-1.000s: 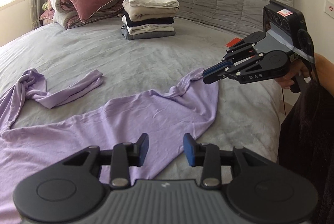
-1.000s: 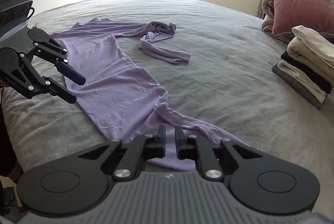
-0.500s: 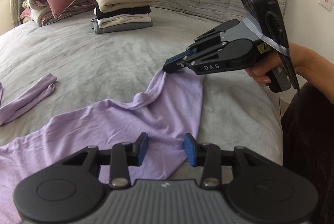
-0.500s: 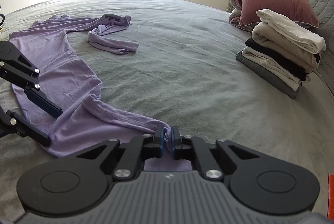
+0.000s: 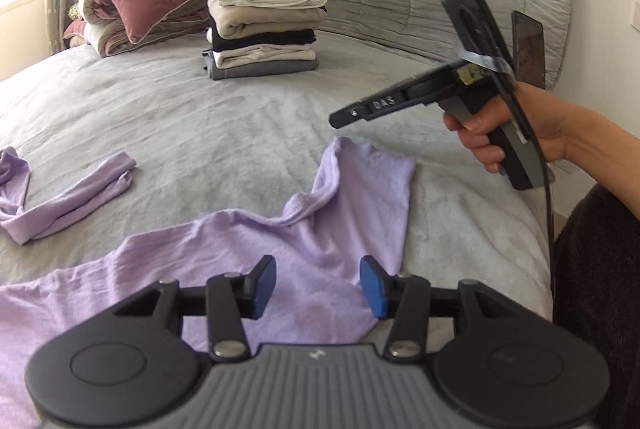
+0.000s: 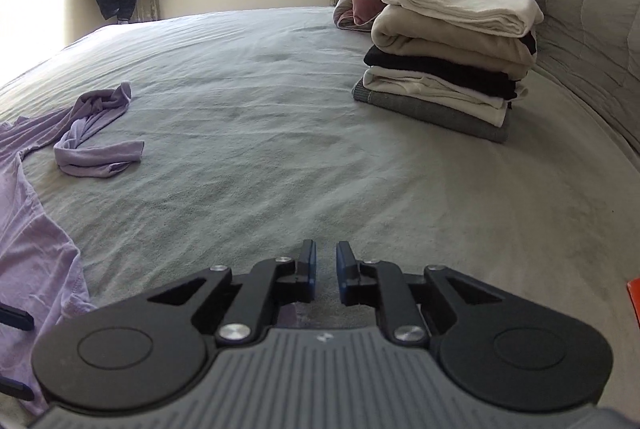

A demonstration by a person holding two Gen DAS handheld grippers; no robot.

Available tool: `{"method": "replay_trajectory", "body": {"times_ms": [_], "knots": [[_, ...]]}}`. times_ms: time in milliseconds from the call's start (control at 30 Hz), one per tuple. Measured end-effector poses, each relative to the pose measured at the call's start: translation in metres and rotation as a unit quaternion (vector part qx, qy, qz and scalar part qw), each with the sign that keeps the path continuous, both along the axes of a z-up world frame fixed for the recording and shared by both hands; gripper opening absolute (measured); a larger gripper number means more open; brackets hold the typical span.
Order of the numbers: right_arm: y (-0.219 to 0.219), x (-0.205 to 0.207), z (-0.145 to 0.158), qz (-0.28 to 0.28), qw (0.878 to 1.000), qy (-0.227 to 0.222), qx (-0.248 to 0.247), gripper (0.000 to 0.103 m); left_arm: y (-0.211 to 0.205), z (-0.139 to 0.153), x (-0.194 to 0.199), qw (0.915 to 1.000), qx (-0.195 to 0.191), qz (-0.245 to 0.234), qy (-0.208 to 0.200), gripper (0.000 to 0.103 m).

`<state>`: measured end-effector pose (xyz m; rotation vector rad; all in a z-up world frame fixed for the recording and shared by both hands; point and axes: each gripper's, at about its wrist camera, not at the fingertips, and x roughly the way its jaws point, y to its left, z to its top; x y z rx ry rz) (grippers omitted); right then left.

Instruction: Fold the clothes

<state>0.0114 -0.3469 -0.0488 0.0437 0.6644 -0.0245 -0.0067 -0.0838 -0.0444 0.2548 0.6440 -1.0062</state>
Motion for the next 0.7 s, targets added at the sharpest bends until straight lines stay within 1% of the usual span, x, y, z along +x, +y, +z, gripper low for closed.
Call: {"method": "replay_trajectory", "body": {"times_ms": [67,100,133,233,300,333,400,533,633,667,700], "knots": [[-0.007,-0.010,0.003,-0.001,1.000,0.004,0.019,0.024,-0.004,0.003,0.006,0.9998,-0.001,0.020,0.002,0.047],[-0.010,-0.016,0.005,-0.002,1.000,0.006,0.027,0.033,-0.007,0.003,0.007,0.9997,0.003,0.023,-0.001,0.047],[-0.014,-0.022,0.005,-0.001,0.999,0.009,0.036,0.039,-0.011,0.003,0.008,0.9997,0.009,0.024,-0.005,0.047],[-0.021,-0.040,0.004,0.008,0.997,0.023,0.069,0.039,-0.027,-0.002,0.012,0.9989,0.036,0.022,-0.022,0.047],[-0.025,-0.051,0.001,0.015,0.995,0.034,0.089,0.039,-0.036,-0.005,0.018,0.9978,0.050,0.030,-0.031,0.047],[-0.025,-0.056,0.000,0.019,0.994,0.039,0.098,0.039,-0.041,-0.007,0.021,0.9972,0.055,0.035,-0.035,0.047],[-0.024,-0.063,-0.003,0.027,0.993,0.046,0.105,0.039,-0.047,-0.006,0.029,0.9965,0.053,0.054,-0.036,0.047],[-0.020,-0.069,-0.002,0.040,0.993,0.048,0.097,0.040,-0.057,-0.005,0.049,0.9923,0.055,0.103,-0.042,0.047],[-0.019,-0.071,-0.002,0.043,0.992,0.050,0.103,0.040,-0.064,-0.005,0.067,0.9825,0.072,0.165,-0.046,0.046],[-0.019,-0.071,-0.002,0.045,0.992,0.050,0.108,0.040,-0.066,-0.004,0.072,0.9795,0.074,0.183,-0.042,0.046],[-0.019,-0.071,-0.001,0.047,0.991,0.050,0.114,0.040,-0.066,-0.002,0.075,0.9790,0.066,0.190,-0.031,0.046]]}}
